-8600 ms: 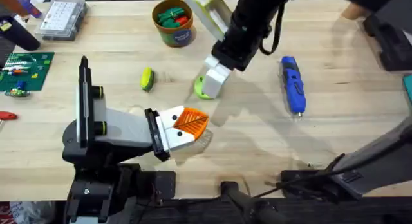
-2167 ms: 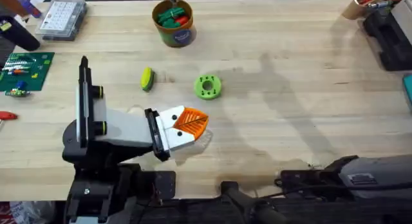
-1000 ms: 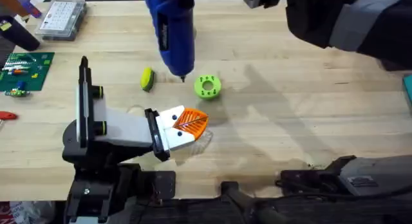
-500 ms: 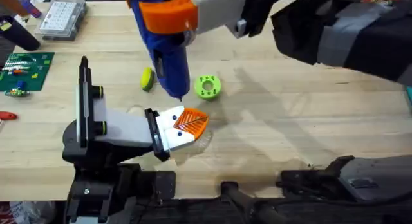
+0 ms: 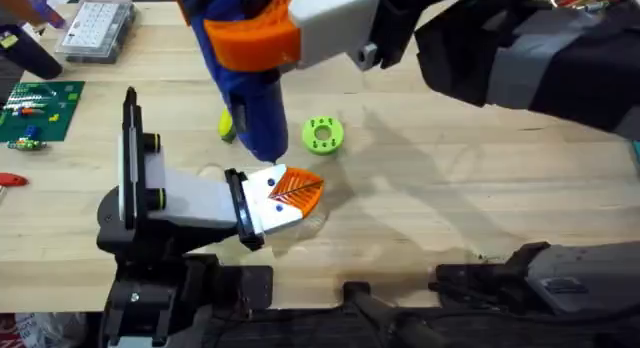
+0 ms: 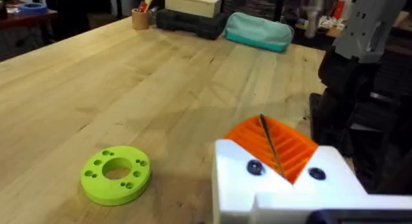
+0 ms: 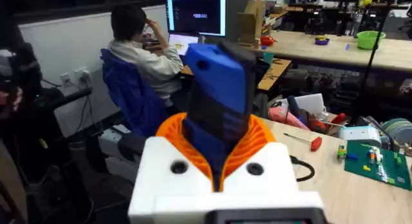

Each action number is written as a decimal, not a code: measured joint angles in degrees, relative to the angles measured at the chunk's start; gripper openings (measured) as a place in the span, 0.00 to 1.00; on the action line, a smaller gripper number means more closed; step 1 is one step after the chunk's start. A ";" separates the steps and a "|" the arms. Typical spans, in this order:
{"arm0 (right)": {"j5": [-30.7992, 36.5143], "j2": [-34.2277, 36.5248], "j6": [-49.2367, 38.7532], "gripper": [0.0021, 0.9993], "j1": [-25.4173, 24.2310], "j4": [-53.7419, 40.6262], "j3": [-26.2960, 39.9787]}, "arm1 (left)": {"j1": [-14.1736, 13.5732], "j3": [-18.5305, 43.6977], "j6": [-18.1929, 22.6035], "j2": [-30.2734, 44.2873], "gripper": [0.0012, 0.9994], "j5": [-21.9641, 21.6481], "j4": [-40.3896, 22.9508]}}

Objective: Pick up the gripper from the table and insert it into the empty holder that is missing its gripper. Then pick up a screw, insert it into the mounting hole, and use the screwdriver to tighten it. Finally, clean up the table by picking up the vegetable and placing it into the bucket.

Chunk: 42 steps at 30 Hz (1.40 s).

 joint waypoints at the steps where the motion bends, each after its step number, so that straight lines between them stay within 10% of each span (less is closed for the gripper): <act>1: 0.00 0.00 -0.01 0.02 -0.04 0.11 -0.17 | 0.00 0.00 0.00 0.01 0.00 0.00 0.00; 42: 1.88 0.35 -5.78 0.02 1.18 8.76 -8.03 | 0.00 0.00 -0.02 0.02 0.00 0.00 0.00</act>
